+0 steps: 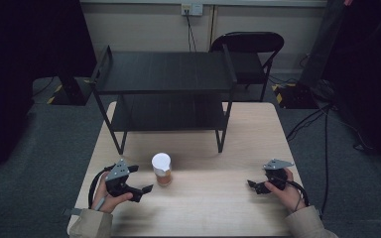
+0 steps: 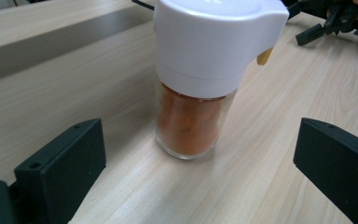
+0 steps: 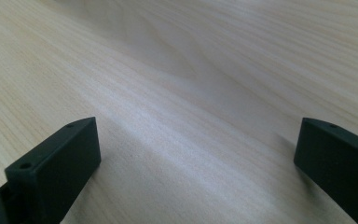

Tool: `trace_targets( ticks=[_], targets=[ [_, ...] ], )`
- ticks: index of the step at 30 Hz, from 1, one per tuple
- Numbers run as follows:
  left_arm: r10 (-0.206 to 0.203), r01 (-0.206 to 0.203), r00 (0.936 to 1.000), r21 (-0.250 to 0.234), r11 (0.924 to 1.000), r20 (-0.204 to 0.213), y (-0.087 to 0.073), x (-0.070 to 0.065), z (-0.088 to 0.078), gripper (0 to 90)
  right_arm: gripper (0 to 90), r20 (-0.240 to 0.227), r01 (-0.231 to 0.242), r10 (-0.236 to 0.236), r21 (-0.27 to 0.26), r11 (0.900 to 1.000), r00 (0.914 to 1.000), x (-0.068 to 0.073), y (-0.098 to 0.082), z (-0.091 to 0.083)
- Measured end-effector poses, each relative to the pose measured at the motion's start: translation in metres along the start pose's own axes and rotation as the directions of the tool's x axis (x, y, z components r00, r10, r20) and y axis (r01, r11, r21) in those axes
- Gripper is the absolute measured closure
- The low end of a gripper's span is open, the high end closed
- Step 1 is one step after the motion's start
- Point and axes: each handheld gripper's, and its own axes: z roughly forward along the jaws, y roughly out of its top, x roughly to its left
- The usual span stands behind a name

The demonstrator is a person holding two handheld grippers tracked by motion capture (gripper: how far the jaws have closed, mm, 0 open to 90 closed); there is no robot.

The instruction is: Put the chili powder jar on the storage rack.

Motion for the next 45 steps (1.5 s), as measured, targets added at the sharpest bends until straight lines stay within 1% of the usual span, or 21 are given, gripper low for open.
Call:
trace_targets(
  ticks=[4, 8, 21, 22, 24, 26, 30, 31, 32, 34, 36, 42, 43, 45],
  targets=[
    [0.008, -0.008, 1.0000, 0.018, 0.9998, 0.002, 0.002, -0.001, 0.002, 1.4, 0.0, 0.000, 0.000, 0.000, -0.002, 1.000, 1.0000, 0.000, 0.000, 0.000],
    [0.001, -0.001, 1.0000, 0.016, 0.9999, -0.002, 0.002, -0.001, 0.002, 0.9, 0.0, 0.000, 0.000, 0.000, -0.003, 1.000, 1.0000, 0.000, -0.001, 0.000],
    [0.028, -0.027, 0.9995, 0.047, 0.9985, -0.014, 0.007, -0.007, 0.006, 0.5, 0.0, 0.000, 0.000, 0.000, -0.002, 1.000, 1.0000, 0.000, -0.001, 0.000],
    [0.032, -0.031, 0.9993, 0.049, 0.9983, -0.019, 0.007, -0.009, 0.008, 0.4, 0.0, 0.000, 0.000, 0.000, -0.002, 1.000, 1.0000, 0.000, 0.000, 0.000],
    [0.022, -0.021, 0.9994, 0.041, 0.9989, -0.024, 0.007, -0.012, 0.013, 0.1, 0.0, 0.000, 0.000, 0.000, -0.002, 1.000, 1.0000, 0.000, 0.000, 0.000],
    [0.049, -0.048, 0.9984, 0.042, 0.9980, -0.029, 0.009, -0.015, 0.018, 0.1, 0.0, 0.001, 0.000, 0.000, -0.001, 1.000, 1.0000, 0.000, 0.000, 0.000],
    [0.063, -0.062, 0.9974, 0.034, 0.9975, -0.035, 0.012, -0.018, 0.028, 0.3, 0.0, 0.000, 0.000, 0.000, -0.002, 1.000, 1.0000, 0.000, -0.001, 0.000],
    [0.062, -0.061, 0.9975, 0.027, 0.9978, -0.036, 0.011, -0.018, 0.031, 0.3, 0.0, 0.001, 0.000, 0.000, -0.002, 1.000, 1.0000, 0.000, 0.000, 0.000],
    [0.051, -0.051, 0.9982, 0.019, 0.9985, -0.030, 0.011, -0.016, 0.033, 0.2, 0.0, 0.000, 0.000, 0.000, -0.002, 1.000, 1.0000, 0.000, 0.000, 0.000],
    [0.046, -0.046, 0.9981, 0.008, 0.9989, -0.041, 0.012, -0.017, 0.037, 0.3, 0.0, 0.000, 0.000, 0.000, -0.001, 1.000, 1.0000, 0.000, 0.000, 0.000],
    [0.037, -0.038, 0.9986, -0.006, 0.9993, -0.038, 0.012, -0.016, 0.040, 0.1, 0.0, 0.001, 0.000, 0.000, -0.002, 1.000, 1.0000, 0.000, 0.000, 0.000],
    [0.049, -0.049, 0.9974, -0.001, 0.9988, -0.053, 0.015, -0.015, 0.048, 0.0, 0.0, 0.001, 0.000, 0.000, -0.001, 1.000, 1.0000, 0.000, 0.000, 0.000],
    [0.050, -0.050, 0.9972, -0.007, 0.9987, -0.056, 0.014, -0.016, 0.049, 0.0, 0.0, 0.001, 0.000, 0.000, -0.001, 1.000, 1.0000, 0.000, 0.000, 0.000],
    [0.053, -0.054, 0.9971, -0.006, 0.9985, -0.054, 0.014, -0.015, 0.051, 0.0, 0.0, 0.001, 0.000, 0.000, -0.001, 1.000, 1.0000, 0.000, 0.000, 0.000]
  ],
)
